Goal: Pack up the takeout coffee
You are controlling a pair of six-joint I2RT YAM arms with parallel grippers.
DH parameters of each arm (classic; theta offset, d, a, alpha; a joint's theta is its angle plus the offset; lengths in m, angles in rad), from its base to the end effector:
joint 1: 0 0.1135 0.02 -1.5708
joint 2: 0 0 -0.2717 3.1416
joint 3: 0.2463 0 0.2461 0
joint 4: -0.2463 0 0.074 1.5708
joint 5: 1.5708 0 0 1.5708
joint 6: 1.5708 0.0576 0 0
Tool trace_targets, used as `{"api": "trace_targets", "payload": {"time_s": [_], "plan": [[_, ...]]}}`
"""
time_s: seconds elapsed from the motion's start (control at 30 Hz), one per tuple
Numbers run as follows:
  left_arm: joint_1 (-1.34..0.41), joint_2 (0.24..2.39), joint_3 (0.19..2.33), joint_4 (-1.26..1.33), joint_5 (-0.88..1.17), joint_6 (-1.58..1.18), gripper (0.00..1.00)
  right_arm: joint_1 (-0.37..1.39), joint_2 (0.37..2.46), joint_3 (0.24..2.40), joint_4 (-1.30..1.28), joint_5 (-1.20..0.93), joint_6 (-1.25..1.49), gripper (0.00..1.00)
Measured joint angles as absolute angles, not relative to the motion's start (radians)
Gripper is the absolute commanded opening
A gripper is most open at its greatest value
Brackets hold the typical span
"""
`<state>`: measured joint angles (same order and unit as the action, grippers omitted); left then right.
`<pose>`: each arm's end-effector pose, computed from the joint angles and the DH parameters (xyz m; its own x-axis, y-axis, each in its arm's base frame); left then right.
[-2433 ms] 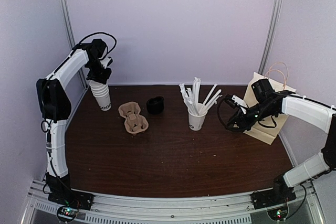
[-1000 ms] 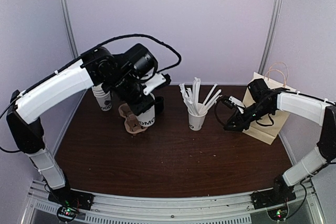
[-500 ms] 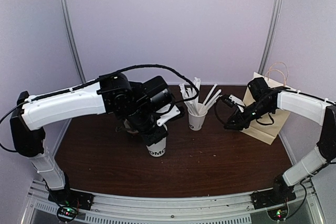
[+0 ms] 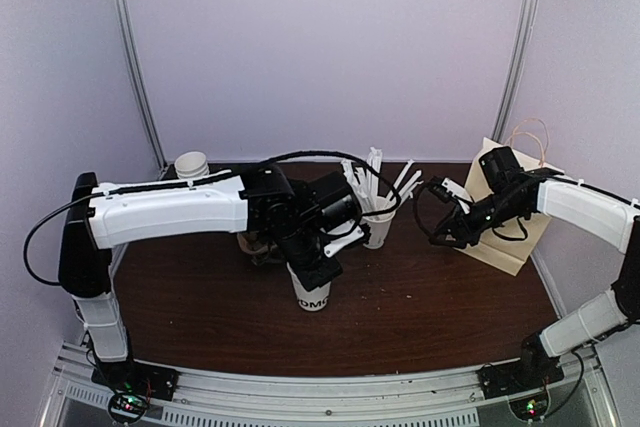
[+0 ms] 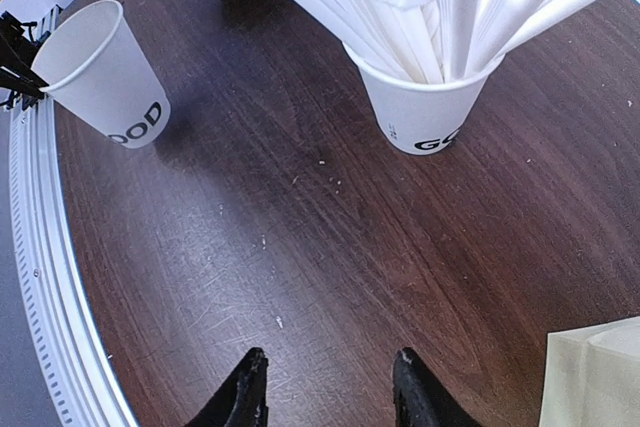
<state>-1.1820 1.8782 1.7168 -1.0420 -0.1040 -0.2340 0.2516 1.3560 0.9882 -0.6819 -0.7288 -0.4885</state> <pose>0.1551 -0.3629 0.2708 -0.5543 0.7447 -0.3719 0.7995 0.6005 0.0110 0.2467 0.1030 0.2477 -0.5039 -0.4910 -0.7107 -0.8417 0.4638 0.2764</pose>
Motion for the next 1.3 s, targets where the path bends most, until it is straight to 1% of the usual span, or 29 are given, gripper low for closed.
{"api": "trace_targets", "payload": {"time_s": [0.37, 0.5, 0.57, 0.6, 0.63, 0.8, 1.03, 1.1, 1.2, 1.3], "plan": [[-1.182, 1.888, 1.689, -1.015, -0.109, -0.249, 0.00, 0.252, 1.352, 0.988, -0.678, -0.729, -0.485, 0.44], [-1.182, 1.889, 1.684, -1.009, -0.102, -0.257, 0.08, 0.251, 1.352, 0.988, -0.680, -0.728, -0.485, 0.44], [-1.182, 1.889, 1.684, -1.009, -0.101, -0.262, 0.16, 0.248, 1.354, 0.988, -0.682, -0.729, -0.485, 0.44], [-1.183, 1.889, 1.684, -1.010, -0.100, -0.266, 0.22, 0.245, 1.357, 0.988, -0.683, -0.729, -0.486, 0.44], [-1.184, 1.888, 1.684, -1.010, -0.101, -0.270, 0.24, 0.240, 1.364, 0.989, -0.684, -0.729, -0.486, 0.44], [-1.185, 1.856, 1.665, -1.010, -0.101, -0.295, 0.26, 0.226, 1.433, 0.995, -0.699, -0.733, -0.487, 0.45], [-1.186, 1.760, 1.656, -1.012, -0.118, -0.318, 0.28, 0.208, 1.424, 0.996, -0.719, -0.768, -0.489, 0.45], [-1.186, 1.742, 1.668, -1.013, -0.130, -0.317, 0.30, 0.205, 1.417, 0.996, -0.720, -0.772, -0.489, 0.45], [-1.186, 1.720, 1.698, -1.018, -0.160, -0.304, 0.38, 0.204, 1.395, 0.996, -0.719, -0.777, -0.485, 0.45], [-1.174, 1.690, 1.731, -1.031, -0.202, -0.281, 0.42, 0.204, 1.353, 0.996, -0.719, -0.781, -0.481, 0.46]]}}
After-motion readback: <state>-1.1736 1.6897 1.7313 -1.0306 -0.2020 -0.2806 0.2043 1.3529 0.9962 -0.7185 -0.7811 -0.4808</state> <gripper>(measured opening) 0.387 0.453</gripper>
